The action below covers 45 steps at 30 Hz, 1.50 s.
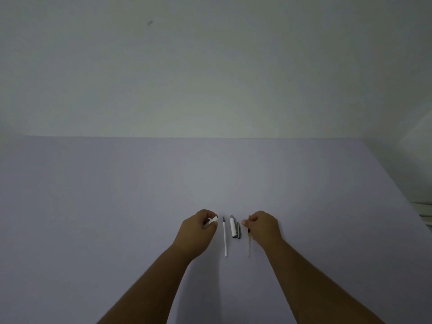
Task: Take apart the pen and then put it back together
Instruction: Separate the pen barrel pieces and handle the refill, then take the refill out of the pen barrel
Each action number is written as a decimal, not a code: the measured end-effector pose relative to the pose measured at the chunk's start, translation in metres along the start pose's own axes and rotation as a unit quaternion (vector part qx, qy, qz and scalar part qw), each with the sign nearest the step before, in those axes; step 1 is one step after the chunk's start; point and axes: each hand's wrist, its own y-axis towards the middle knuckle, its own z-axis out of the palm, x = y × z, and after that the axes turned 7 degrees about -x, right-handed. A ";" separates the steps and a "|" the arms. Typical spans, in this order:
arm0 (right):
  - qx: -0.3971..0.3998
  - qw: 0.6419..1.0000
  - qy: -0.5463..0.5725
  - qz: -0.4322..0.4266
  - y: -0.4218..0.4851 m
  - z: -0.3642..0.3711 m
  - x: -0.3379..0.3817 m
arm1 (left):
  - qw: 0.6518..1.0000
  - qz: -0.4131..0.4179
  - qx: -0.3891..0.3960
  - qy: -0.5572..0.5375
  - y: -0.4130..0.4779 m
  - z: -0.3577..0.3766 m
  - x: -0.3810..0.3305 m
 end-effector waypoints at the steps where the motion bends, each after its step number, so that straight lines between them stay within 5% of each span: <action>1: -0.005 1.000 0.005 0.000 0.000 0.002 0.000 | 1.000 0.001 0.002 0.003 0.001 0.001 0.001; 19: -0.042 0.999 0.015 -0.019 -0.012 0.006 0.007 | 0.997 0.043 0.017 0.057 0.004 -0.003 0.011; 28: 0.009 0.934 -0.281 -0.223 -0.055 0.034 0.034 | 0.997 0.040 -0.002 0.067 0.002 -0.015 0.015; 33: -0.008 0.924 -0.325 -0.203 -0.070 0.043 0.032 | 0.997 0.039 -0.008 0.073 -0.001 -0.022 0.020; 36: 0.003 0.945 -0.283 -0.163 -0.077 0.043 0.037 | 0.997 0.035 -0.007 0.075 -0.003 -0.025 0.023; 40: -0.018 0.995 -0.067 -0.068 -0.071 0.038 0.048 | 0.997 0.028 -0.002 0.076 -0.008 -0.027 0.027; 45: -0.012 0.968 0.251 0.006 -0.072 0.015 0.063 | 0.996 0.024 0.008 0.080 -0.010 -0.027 0.023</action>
